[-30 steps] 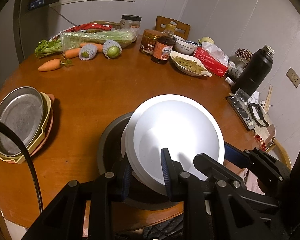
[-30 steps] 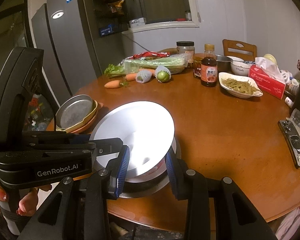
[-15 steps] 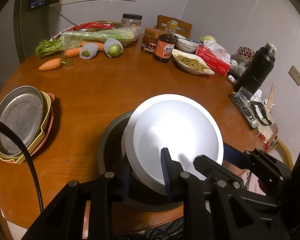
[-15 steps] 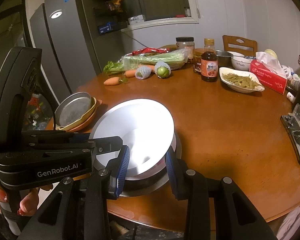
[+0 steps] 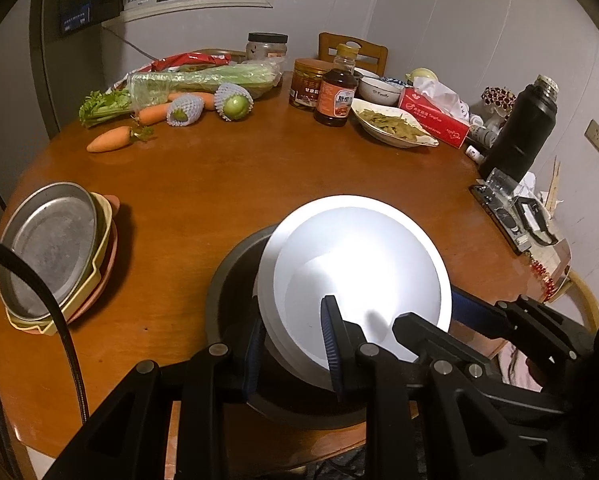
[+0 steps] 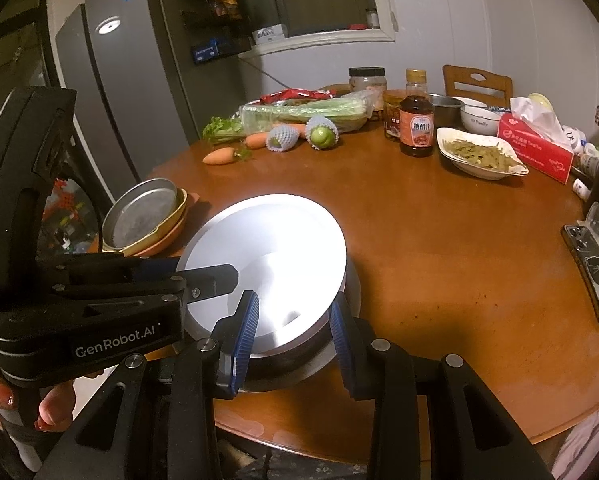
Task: Organize plates and bowls
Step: 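Lower the cup-noodle bowl into the steel bowl and open the left tool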
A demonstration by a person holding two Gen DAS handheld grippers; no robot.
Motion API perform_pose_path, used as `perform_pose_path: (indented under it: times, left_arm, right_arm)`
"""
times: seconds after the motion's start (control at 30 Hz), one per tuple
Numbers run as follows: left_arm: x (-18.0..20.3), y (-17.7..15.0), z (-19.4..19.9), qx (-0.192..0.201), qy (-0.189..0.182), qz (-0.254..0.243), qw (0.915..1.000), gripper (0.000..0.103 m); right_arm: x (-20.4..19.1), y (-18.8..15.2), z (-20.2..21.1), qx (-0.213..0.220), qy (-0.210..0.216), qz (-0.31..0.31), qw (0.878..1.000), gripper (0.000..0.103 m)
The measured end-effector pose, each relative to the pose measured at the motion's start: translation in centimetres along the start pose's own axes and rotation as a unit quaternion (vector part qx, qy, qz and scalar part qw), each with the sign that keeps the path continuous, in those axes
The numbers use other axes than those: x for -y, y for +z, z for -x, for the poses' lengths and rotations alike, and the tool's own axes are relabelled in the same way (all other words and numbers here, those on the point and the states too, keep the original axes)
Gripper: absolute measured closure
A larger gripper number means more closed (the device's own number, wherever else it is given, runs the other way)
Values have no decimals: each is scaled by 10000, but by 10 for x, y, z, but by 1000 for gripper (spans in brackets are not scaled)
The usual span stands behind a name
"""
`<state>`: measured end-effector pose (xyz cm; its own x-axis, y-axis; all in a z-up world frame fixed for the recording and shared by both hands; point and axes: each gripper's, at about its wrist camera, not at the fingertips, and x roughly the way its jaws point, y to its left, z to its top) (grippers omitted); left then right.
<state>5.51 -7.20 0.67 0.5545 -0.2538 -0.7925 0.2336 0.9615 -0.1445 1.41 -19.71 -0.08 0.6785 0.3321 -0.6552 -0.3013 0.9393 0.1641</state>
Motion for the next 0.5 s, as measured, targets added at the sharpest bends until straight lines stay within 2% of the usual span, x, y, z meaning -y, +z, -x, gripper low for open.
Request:
perform_pose_path:
  times: [0.3, 0.5]
  left_arm:
    - [2, 0, -2, -6, 208, -117, 9997, 75]
    - [1, 0, -3, -31, 208, -118, 9997, 75]
  right_arm:
    - [-1, -2, -3, -49, -47, 29, 10000, 64]
    - [-2, -2, -4, -66, -58, 42, 10000, 64]
